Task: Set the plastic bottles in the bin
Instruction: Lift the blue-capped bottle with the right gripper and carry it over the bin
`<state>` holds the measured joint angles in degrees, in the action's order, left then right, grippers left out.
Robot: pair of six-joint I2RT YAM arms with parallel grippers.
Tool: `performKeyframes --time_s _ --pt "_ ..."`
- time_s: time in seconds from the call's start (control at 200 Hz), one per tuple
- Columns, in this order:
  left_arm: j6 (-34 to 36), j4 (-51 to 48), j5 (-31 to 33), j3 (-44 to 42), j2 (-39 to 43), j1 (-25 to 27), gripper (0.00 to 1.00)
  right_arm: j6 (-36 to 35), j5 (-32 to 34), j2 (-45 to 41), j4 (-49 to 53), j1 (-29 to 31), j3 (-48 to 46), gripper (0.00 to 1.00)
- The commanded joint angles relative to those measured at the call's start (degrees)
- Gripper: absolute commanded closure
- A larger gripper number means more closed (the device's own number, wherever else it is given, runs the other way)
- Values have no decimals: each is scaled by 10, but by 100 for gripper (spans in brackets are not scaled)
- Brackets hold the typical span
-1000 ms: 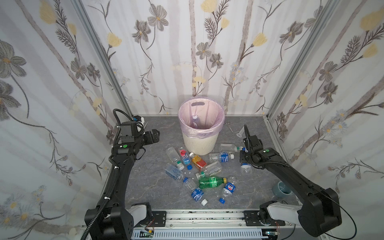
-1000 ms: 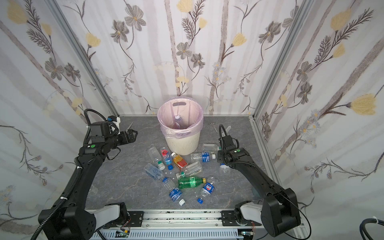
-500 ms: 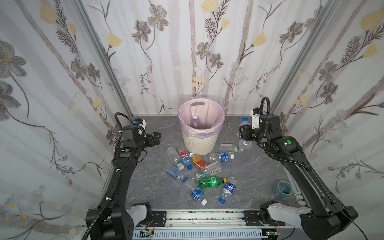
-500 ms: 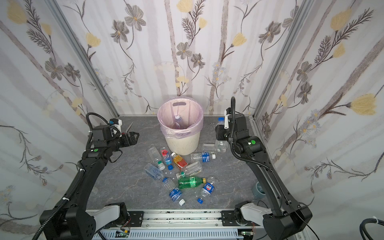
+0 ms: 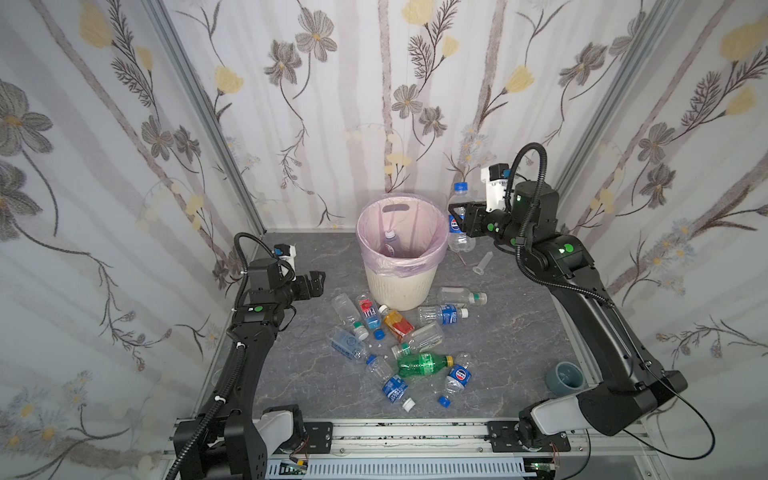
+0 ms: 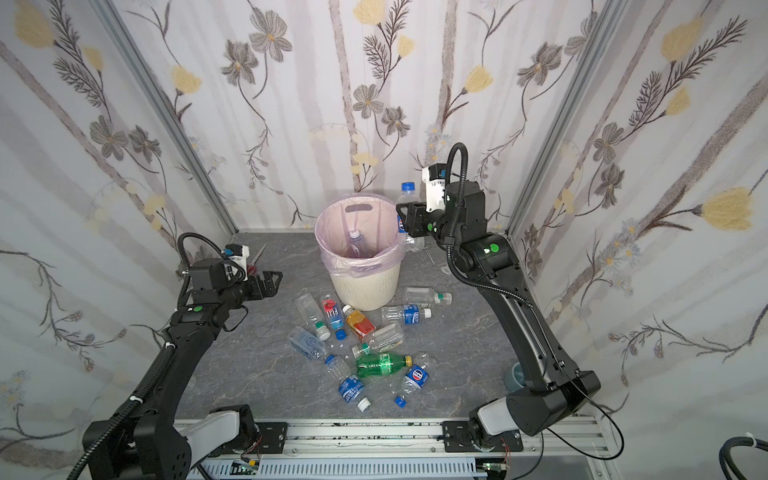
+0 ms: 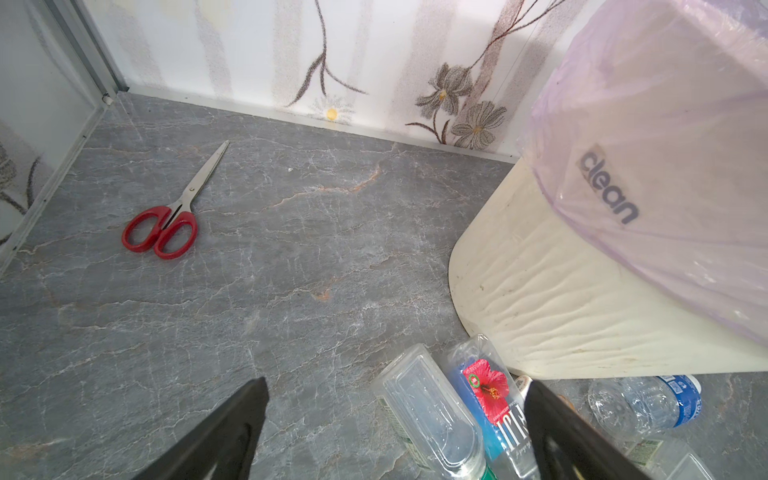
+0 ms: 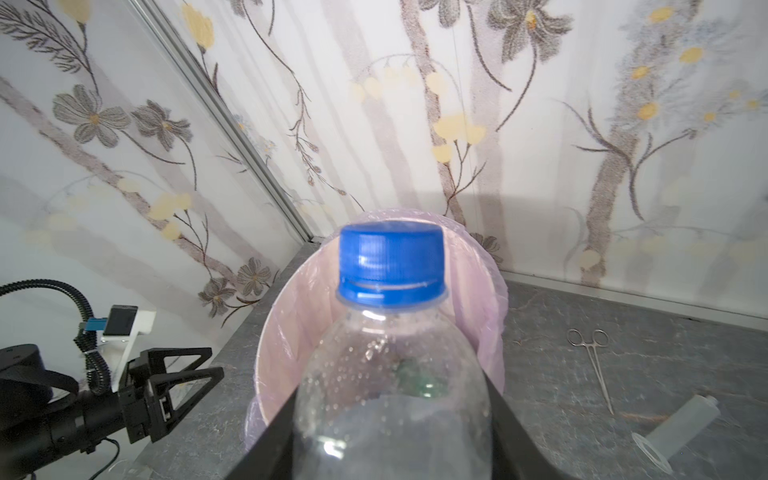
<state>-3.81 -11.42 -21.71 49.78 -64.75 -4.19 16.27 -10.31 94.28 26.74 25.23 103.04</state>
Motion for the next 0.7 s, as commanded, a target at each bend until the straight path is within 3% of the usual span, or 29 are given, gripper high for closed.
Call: performKeyframes --time_s 0.0,0.375,0.695 --pt "7 31 -14 -3 3 1 2 19 -20 30 -44 12 25 49" --pt "6 46 -34 -11 6 0 2 46 3 106 -123 57 63 50" --pt "9 47 -34 -14 12 0 2 40 23 147 -117 68 64 48"
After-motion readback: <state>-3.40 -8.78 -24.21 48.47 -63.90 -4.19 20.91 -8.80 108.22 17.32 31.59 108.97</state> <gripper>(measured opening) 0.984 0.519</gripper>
